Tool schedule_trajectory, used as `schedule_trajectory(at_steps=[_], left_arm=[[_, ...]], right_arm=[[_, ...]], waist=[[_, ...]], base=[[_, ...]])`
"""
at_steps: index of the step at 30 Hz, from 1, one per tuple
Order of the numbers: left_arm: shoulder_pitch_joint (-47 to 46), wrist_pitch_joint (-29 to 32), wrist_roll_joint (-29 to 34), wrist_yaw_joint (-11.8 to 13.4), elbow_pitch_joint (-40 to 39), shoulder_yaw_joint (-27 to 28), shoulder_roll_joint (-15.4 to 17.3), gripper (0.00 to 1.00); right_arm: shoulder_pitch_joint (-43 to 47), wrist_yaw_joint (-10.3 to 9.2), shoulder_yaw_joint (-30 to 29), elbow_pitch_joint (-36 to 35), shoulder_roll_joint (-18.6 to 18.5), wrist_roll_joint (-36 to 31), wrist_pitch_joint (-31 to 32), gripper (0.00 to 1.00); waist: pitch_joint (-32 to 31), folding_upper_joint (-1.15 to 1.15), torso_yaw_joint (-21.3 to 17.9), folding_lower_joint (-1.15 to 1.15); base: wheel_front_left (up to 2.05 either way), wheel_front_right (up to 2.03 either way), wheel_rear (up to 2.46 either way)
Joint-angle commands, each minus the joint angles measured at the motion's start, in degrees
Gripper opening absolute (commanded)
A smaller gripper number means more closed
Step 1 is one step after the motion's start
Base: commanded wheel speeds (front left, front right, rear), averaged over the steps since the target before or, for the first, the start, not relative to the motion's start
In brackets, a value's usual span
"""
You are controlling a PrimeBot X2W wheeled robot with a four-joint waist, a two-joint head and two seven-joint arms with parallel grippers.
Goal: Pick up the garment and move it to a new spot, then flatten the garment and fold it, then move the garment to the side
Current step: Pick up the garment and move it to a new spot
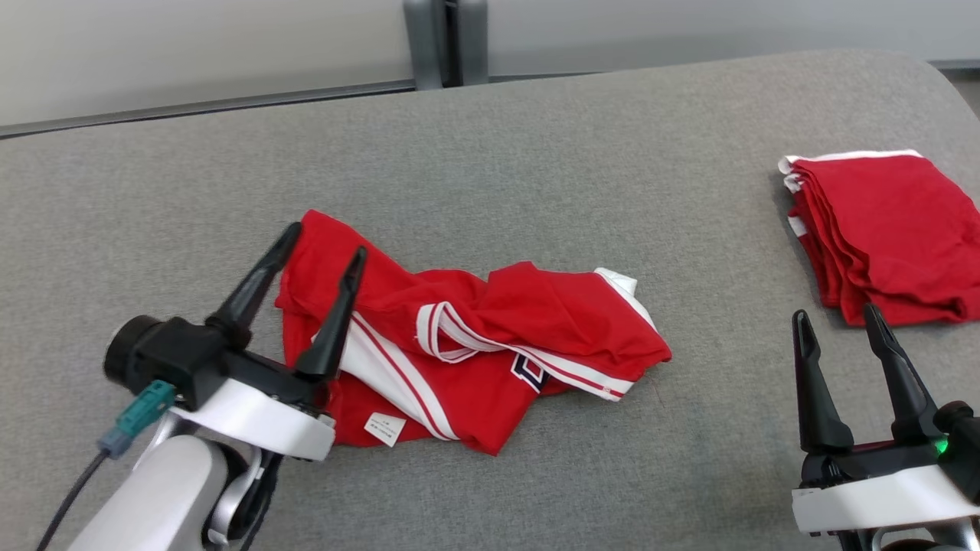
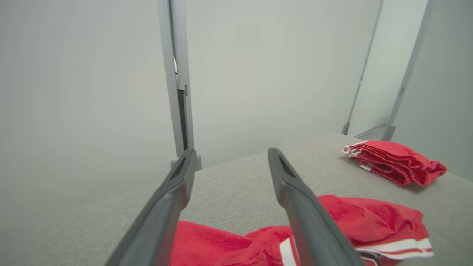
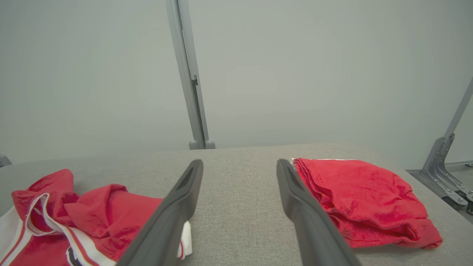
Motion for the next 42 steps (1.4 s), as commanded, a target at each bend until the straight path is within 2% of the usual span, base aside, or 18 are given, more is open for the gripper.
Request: schedule_trajectory(at_steps=[1, 7, 13, 17, 21, 31, 42], left_arm=[[1.02, -0.25, -0.58, 0.65, 0.38, 1.52, 0.28, 1.0], [5.42, -0.58, -2.36, 2.07, 1.67, 10.07, 0.93, 1.0], [11.58, -0.57, -1.39, 0.86, 2.05, 16.74, 0.91, 1.0], [14.79, -0.58, -0.6, -0.38, 2.78, 16.7, 0.76, 1.0], [16.39, -0.58, -0.21, -0.26, 2.99, 16.42, 0.57, 1.0], [20.95, 0.89, 0.67, 1.36, 1.73, 14.47, 0.64, 1.0], [22.68, 2.13, 0.67, 2.3, 0.69, 13.44, 0.82, 1.0]], right_arm=[[0.06, 0.0, -0.27, -0.19, -0.14, -0.21, 0.39, 1.0], [0.72, 0.0, -0.42, -0.18, -0.12, -0.72, 2.09, 1.0], [1.71, 0.0, 0.01, 0.14, -0.13, -1.17, 3.68, 1.0], [2.88, 0.0, -0.33, 0.0, -0.13, -1.43, 4.53, 1.0], [3.87, 0.0, -0.56, 0.02, -0.12, -1.54, 5.02, 1.0], [7.66, 0.0, -0.83, 0.23, -0.13, -1.58, 6.45, 1.0], [8.04, 0.0, -0.93, -0.31, -0.12, -1.05, 6.89, 1.0]], waist=[[-2.18, 0.0, 2.47, 0.0], [-4.83, 0.0, 5.14, 0.0], [-7.72, 0.0, 6.22, 0.0], [-9.66, 0.0, 6.18, 0.0], [-11.21, 0.0, 6.07, 0.0], [-15.03, 0.0, 6.02, 0.0], [-16.23, 0.0, 5.89, 0.0]], base=[[0.0, 0.0, 0.0], [0.0, 0.0, 0.0], [0.0, 0.0, 0.0], [0.0, 0.0, 0.0], [0.0, 0.0, 0.0], [0.0, 0.0, 0.0], [0.0, 0.0, 0.0]])
